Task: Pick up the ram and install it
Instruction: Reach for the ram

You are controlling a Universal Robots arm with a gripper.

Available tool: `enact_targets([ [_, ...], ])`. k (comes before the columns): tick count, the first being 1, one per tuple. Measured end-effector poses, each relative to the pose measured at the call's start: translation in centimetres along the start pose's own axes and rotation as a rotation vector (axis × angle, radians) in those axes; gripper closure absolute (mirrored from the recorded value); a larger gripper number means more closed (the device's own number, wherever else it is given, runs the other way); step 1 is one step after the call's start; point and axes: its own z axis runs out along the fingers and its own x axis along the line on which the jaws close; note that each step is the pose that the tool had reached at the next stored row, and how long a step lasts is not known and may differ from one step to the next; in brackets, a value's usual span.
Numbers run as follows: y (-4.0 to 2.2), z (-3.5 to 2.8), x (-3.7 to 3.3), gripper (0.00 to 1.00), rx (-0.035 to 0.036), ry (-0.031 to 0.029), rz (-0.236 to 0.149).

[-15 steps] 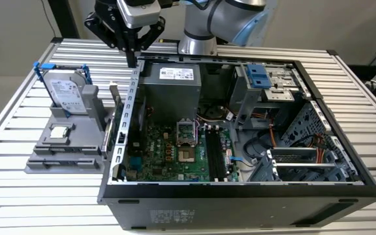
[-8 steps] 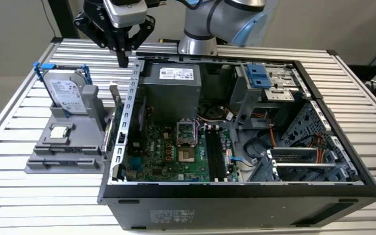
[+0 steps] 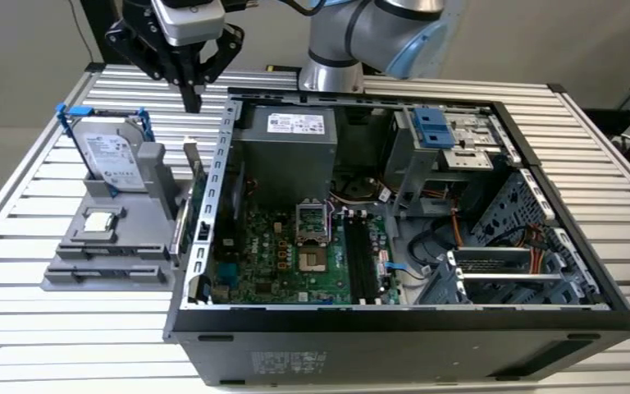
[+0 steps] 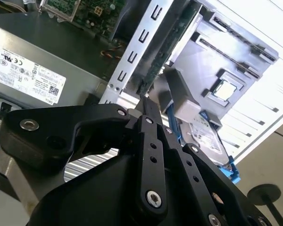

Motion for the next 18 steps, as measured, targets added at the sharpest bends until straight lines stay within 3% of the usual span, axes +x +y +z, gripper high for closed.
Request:
enact_targets([
  [18, -0.16, -0.06, 2.96, 1.00, -0.0001, 0.0002, -0.004],
])
